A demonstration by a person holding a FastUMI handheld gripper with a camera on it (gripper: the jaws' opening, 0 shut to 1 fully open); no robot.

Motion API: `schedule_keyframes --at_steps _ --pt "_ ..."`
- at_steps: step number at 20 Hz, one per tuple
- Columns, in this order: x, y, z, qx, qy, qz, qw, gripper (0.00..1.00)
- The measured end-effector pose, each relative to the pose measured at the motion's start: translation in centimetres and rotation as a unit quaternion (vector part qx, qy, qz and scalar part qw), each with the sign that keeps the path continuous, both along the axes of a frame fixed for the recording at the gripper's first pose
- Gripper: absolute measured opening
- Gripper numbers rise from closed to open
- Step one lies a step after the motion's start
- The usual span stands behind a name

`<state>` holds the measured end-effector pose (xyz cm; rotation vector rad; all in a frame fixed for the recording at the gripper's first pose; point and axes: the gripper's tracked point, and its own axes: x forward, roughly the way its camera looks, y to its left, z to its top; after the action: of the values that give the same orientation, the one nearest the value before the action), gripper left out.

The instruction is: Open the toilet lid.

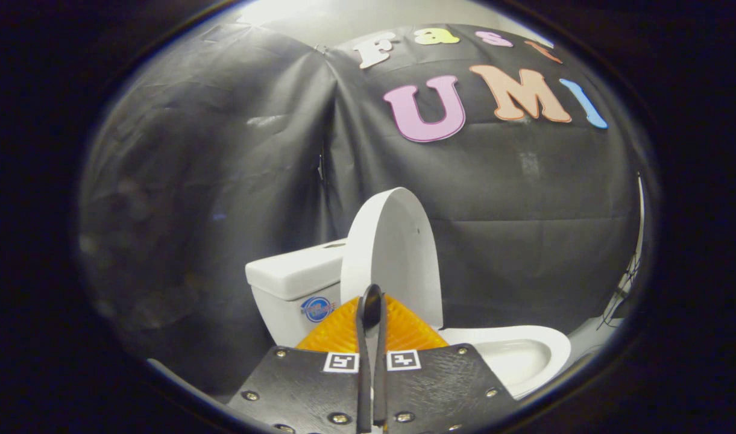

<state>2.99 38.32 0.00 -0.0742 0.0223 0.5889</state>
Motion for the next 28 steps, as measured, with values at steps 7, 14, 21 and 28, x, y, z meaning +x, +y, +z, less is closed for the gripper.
schedule_keyframes --at_steps 7,14,21,28 --pt "-0.1 2.0 -0.6 -0.006 -0.02 0.013 1.0 0.03" --pt "0.0 3.3 -0.9 -0.025 -0.053 0.014 0.998 0.05" --pt "-0.1 4.2 -0.8 0.001 -0.045 0.024 0.999 0.06" --pt "-0.1 4.7 -0.8 -0.018 -0.046 0.028 0.998 0.11"
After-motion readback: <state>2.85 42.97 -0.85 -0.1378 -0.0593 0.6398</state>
